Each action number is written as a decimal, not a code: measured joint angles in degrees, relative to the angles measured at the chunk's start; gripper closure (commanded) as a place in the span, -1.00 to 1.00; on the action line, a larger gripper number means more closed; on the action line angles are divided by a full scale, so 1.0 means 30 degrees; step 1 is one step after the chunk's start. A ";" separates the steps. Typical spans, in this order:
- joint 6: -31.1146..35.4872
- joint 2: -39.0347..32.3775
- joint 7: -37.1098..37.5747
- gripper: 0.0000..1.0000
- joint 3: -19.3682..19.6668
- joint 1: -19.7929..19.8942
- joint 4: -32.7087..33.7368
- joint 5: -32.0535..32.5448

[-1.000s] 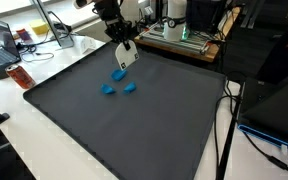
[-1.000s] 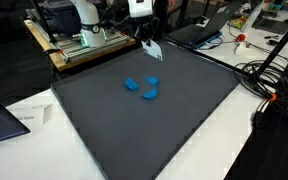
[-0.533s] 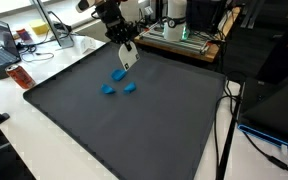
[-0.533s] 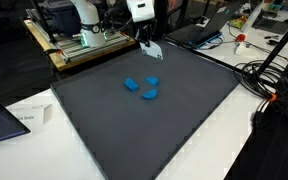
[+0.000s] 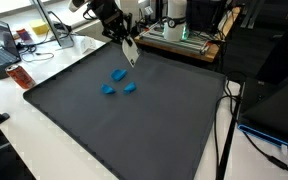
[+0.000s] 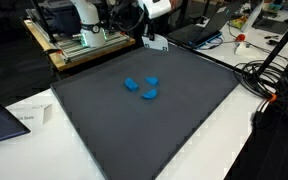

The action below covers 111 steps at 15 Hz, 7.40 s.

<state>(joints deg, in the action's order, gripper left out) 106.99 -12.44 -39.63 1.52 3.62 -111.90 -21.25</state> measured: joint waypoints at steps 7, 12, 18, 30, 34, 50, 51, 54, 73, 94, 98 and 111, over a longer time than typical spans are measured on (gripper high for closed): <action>-0.2995 -0.3501 -0.2207 0.98 -0.0199 0.0346 0.4536 0.1029; -0.4315 -0.5720 -0.3380 0.98 -0.0541 0.0748 0.7281 0.1791; -0.5515 -0.7639 -0.4615 0.98 -0.0882 0.1008 0.9536 0.2630; -0.5670 -0.8850 -0.5571 0.98 -0.1007 0.1342 1.0153 0.3018; -0.4718 -0.8333 -0.4320 0.98 -0.0919 0.1558 0.9144 0.3017; 0.0089 -0.5198 -0.0223 0.98 -0.0460 0.3726 0.3585 0.0252; 0.0234 -0.5077 -0.0223 0.98 -0.0421 0.3955 0.3282 -0.0081; 0.0667 -0.4601 -0.0222 0.98 -0.0302 0.4529 0.2260 -0.1217; 0.5953 0.1561 0.2066 0.98 0.0656 0.3828 -0.5878 -0.4787; 0.5791 0.2576 0.4151 0.98 0.1429 0.2181 -0.6196 -0.5424; 0.7514 0.3457 0.9769 0.98 0.1125 0.0912 -0.6270 -0.2004; 0.6928 0.5001 1.8982 0.98 -0.0020 -0.0278 -0.6067 0.3363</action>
<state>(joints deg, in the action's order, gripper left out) 127.77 2.57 17.32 1.46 2.79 -130.10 -11.16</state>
